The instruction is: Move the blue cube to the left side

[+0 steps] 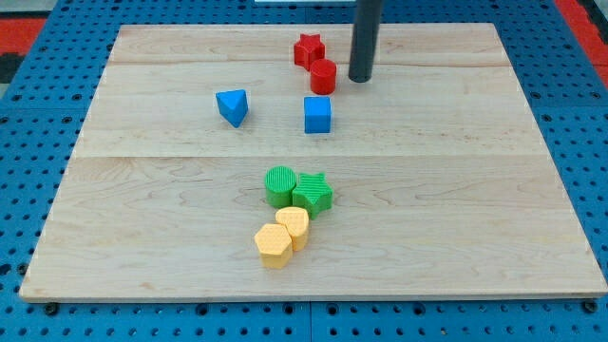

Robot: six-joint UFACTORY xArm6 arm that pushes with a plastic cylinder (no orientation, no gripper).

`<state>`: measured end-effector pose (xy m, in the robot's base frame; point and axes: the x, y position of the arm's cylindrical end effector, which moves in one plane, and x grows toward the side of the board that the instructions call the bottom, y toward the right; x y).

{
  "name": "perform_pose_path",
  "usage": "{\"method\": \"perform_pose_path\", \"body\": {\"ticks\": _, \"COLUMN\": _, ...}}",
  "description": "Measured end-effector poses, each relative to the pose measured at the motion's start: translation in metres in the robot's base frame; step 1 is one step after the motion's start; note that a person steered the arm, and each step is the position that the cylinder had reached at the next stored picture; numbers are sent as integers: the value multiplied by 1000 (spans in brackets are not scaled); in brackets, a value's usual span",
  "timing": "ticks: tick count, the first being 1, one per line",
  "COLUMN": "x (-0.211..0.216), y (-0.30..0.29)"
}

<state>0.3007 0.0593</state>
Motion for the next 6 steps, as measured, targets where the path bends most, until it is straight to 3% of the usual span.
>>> {"method": "perform_pose_path", "body": {"ticks": 1, "x": -7, "y": -32}}
{"method": "perform_pose_path", "body": {"ticks": 2, "x": 12, "y": -9}}
{"method": "perform_pose_path", "body": {"ticks": 3, "x": 74, "y": 34}}
{"method": "perform_pose_path", "body": {"ticks": 4, "x": 98, "y": 5}}
{"method": "perform_pose_path", "body": {"ticks": 6, "x": 82, "y": -20}}
